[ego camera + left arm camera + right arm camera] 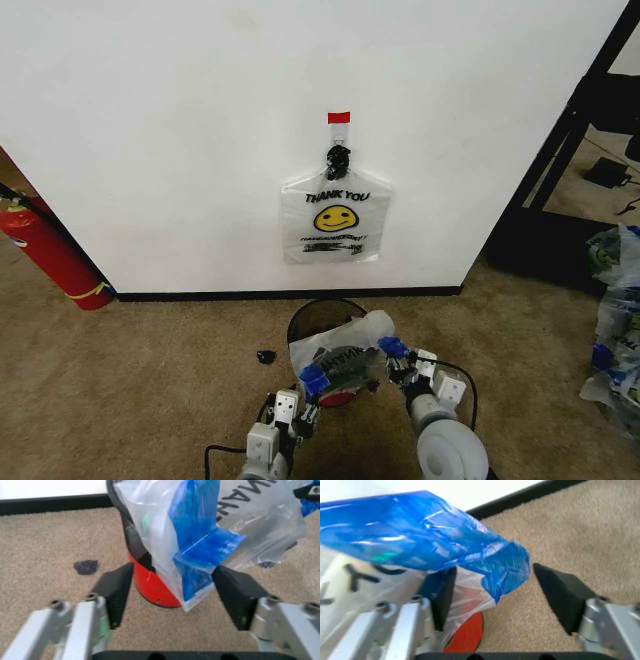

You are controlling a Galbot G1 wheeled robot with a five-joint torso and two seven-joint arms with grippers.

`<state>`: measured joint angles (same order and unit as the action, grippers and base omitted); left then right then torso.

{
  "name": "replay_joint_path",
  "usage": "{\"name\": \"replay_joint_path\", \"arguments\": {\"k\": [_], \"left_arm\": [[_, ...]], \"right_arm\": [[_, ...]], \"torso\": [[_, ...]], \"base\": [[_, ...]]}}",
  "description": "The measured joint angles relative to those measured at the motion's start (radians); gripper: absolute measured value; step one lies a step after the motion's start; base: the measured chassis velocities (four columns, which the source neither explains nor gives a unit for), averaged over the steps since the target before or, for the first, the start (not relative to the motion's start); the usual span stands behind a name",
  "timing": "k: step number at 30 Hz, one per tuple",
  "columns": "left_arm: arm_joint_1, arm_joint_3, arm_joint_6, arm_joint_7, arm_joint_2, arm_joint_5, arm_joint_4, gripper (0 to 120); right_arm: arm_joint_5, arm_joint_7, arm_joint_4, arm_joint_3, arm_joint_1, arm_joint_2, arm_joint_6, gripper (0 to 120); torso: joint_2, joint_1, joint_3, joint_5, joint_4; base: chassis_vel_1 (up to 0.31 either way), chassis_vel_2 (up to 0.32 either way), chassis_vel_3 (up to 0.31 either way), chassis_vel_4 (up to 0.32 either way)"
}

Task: Pick up the garbage bag from the wall and place it over the trash bin.

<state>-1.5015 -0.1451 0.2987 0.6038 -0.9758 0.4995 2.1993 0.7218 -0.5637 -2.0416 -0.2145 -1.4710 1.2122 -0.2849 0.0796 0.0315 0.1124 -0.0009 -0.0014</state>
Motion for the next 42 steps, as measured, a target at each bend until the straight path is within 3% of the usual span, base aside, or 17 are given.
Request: {"name": "replay_joint_path", "arguments": {"k": [9,18,22,23,26,29,31,32,33,35,37,38,41,42], "left_arm": [[-0.121,0.037,-0.001,-0.012,0.033,-0.058,0.109,99],[-0.167,0.086,-0.005,-0.012,0.052,-0.066,0.199,100],[-0.097,0.161,0.028,-0.002,0.075,0.067,0.258,100],[-0.097,0.161,0.028,-0.002,0.075,0.067,0.258,100],[0.053,0.206,0.077,0.018,0.117,0.244,0.268,100],[0.238,0.237,0.129,-0.009,0.185,0.440,0.238,100],[0.272,0.263,0.141,-0.040,0.208,0.480,0.228,100],[0.311,0.276,0.162,-0.075,0.237,0.526,0.208,100],[0.357,0.258,0.186,-0.105,0.258,0.568,0.173,100],[0.471,0.192,0.234,-0.170,0.288,0.636,0.081,100],[0.610,0.111,0.282,-0.233,0.294,0.694,-0.038,100],[0.610,0.111,0.282,-0.233,0.294,0.694,-0.038,100],[0.795,0.019,0.342,-0.274,0.244,0.769,-0.190,100],[0.870,-0.036,0.360,-0.293,0.224,0.776,-0.240,100]], "right_arm": [[-0.117,0.062,-0.096,-0.008,-0.118,-0.037,0.047,95],[-0.226,0.108,-0.161,-0.031,-0.224,-0.060,0.126,100],[-0.295,0.194,-0.165,-0.059,-0.259,-0.047,0.292,100],[-0.295,0.194,-0.165,-0.059,-0.259,-0.047,0.292,100],[-0.345,0.267,-0.146,-0.088,-0.255,-0.020,0.423,100],[-0.367,0.320,-0.142,-0.101,-0.233,-0.003,0.485,100],[-0.367,0.332,-0.139,-0.094,-0.205,-0.008,0.490,100],[-0.367,0.346,-0.135,-0.086,-0.170,-0.019,0.492,100],[-0.366,0.356,-0.139,-0.087,-0.162,-0.025,0.493,100],[-0.357,0.369,-0.162,-0.096,-0.174,-0.032,0.494,100],[-0.341,0.383,-0.192,-0.113,-0.200,-0.042,0.494,100],[-0.341,0.383,-0.192,-0.113,-0.200,-0.042,0.494,100],[-0.317,0.393,-0.245,-0.170,-0.243,-0.046,0.491,100],[-0.305,0.391,-0.262,-0.197,-0.259,-0.046,0.487,100]], "torso": [[0.000,0.000,0.000,0.0000,0.0000],[0.000,0.000,0.000,-0.0001,0.0000],[0.000,0.000,0.000,0.0001,0.0003],[0.000,0.000,0.000,0.0001,0.0003],[0.000,0.000,0.000,-0.0001,-0.0002],[0.000,0.000,0.000,-0.0005,-0.0013],[0.000,0.000,0.000,-0.0006,-0.0012],[0.000,0.000,0.000,0.0013,0.0013],[0.000,0.000,0.000,0.0015,0.0023],[0.000,0.000,0.000,-0.0017,0.0009],[0.000,0.000,0.000,0.0003,-0.0007],[0.000,0.000,0.000,0.0003,-0.0007],[0.000,0.000,0.000,-0.0008,-0.0006],[0.000,0.000,0.000,0.0005,-0.0003]], "base": [[0.000,0.000,0.000,0.000],[0.000,0.000,0.000,0.000],[0.000,0.000,0.000,0.000],[0.000,0.000,0.000,0.000],[0.000,0.000,0.000,0.000],[0.000,0.000,0.000,0.000],[0.000,0.000,0.000,0.000],[0.000,0.000,0.000,0.000],[0.000,0.000,0.000,0.000],[0.000,0.000,0.000,0.000],[0.000,0.000,0.000,0.000],[0.000,0.000,0.000,0.000],[0.000,0.000,0.000,0.000],[0.000,0.000,0.000,0.000]]}}
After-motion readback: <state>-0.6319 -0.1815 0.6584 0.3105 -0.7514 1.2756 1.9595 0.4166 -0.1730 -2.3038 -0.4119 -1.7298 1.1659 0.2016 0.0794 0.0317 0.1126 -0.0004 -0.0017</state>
